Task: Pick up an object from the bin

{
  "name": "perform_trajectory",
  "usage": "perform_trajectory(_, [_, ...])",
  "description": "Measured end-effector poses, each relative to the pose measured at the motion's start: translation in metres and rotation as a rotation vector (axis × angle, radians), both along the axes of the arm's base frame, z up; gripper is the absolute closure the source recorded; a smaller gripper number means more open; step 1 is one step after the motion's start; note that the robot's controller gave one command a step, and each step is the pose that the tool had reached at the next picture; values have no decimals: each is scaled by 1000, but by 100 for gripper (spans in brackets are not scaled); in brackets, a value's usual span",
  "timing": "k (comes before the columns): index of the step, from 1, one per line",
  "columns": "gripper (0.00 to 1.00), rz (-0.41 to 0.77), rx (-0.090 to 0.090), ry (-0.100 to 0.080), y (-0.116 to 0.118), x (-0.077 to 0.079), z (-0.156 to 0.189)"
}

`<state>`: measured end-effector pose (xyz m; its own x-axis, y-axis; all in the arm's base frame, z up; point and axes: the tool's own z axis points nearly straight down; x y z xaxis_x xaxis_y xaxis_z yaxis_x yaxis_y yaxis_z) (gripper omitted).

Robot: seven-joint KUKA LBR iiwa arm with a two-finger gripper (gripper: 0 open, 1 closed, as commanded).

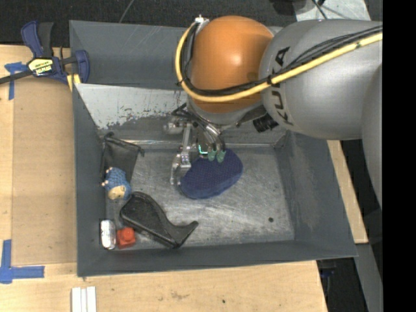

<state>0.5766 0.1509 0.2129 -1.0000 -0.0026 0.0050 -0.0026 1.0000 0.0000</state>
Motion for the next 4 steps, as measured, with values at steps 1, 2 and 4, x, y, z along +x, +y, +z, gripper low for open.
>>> perform_trajectory(1, [0,237,3,-11,-42,44,-140])
perform_trajectory(2, [0,-120,2,-14,-94,1,-136])
perform_trajectory(4, [0,139,-2,-6,-211,-10,-136])
